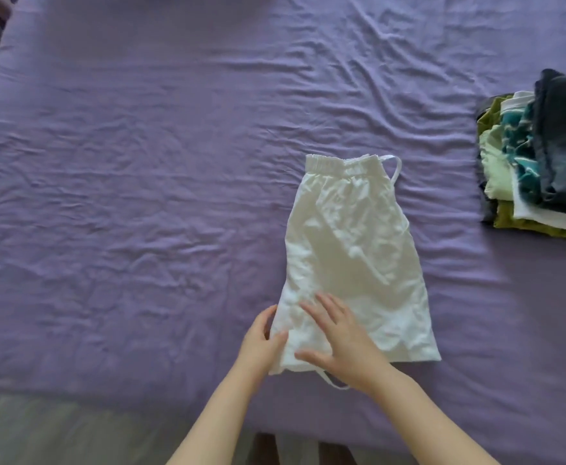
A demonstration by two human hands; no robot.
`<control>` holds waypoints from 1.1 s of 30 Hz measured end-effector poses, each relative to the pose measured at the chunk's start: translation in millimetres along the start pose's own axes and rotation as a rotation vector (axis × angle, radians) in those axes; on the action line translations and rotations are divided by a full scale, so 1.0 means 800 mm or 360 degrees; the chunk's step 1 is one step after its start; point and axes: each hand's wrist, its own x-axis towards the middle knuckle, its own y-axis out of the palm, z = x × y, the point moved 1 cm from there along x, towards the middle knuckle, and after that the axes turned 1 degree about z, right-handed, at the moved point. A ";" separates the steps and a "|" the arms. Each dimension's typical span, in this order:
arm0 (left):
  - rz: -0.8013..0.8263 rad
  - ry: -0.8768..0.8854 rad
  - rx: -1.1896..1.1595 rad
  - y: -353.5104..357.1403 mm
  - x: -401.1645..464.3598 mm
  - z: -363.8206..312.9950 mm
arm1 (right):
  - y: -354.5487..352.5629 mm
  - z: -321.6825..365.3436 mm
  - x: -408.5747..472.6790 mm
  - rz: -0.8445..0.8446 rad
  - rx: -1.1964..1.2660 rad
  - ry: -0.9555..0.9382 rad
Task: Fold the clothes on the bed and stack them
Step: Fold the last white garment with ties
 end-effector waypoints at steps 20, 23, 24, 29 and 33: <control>-0.0131 0.0740 0.1051 0.021 -0.001 -0.007 | -0.078 -0.026 -0.008 -0.0521 0.1121 0.0457; -0.0237 0.0867 0.1140 0.045 0.012 -0.019 | -0.079 -0.024 -0.010 -0.0437 0.1193 0.0384; -0.0252 0.0814 0.1102 0.050 0.019 -0.025 | -0.081 -0.023 -0.012 -0.0395 0.1184 0.0302; -0.0007 0.0701 0.1061 0.066 0.046 -0.054 | -0.085 -0.023 -0.005 -0.0241 0.0579 -0.0003; 0.0127 0.0698 0.0886 0.046 0.050 -0.054 | -0.088 -0.036 0.011 -0.0459 0.0816 0.0323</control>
